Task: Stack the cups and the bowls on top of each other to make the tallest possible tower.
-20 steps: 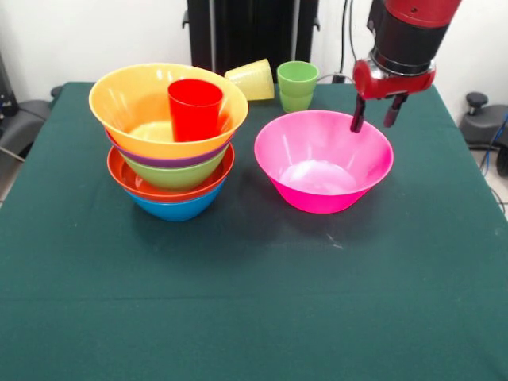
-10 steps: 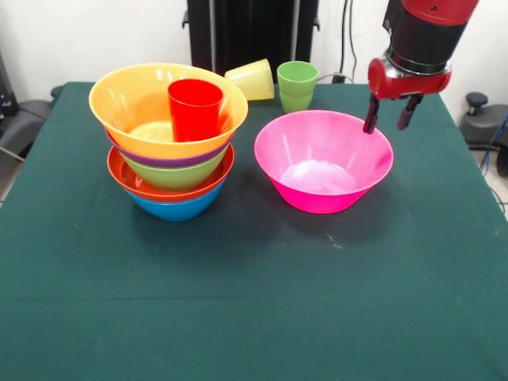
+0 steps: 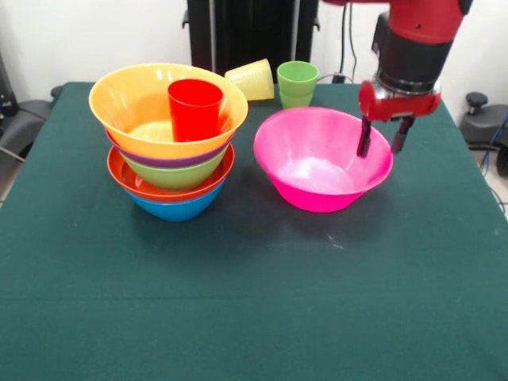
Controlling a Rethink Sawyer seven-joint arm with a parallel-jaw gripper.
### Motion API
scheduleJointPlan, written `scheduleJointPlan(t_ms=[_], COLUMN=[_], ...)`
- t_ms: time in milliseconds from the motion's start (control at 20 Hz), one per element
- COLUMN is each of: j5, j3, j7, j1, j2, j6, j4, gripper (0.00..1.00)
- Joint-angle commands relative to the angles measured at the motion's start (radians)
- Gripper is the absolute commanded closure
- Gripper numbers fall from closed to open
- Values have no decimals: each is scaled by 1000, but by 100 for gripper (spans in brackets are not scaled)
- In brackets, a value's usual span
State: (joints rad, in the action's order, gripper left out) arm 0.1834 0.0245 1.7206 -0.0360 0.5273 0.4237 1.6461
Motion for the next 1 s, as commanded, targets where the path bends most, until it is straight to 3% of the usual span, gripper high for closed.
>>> scheduleJointPlan(t_ms=[50,650,950,1000], j5=[92,115,117,113], j3=[27,19,15,5], j7=[114,67,78,83], j1=[50,97,99,91], j2=[-175,-274,-273,-276], j6=[-243,-338,-345,-345], j4=[51,31,30,26], gripper=[0,0,0,100])
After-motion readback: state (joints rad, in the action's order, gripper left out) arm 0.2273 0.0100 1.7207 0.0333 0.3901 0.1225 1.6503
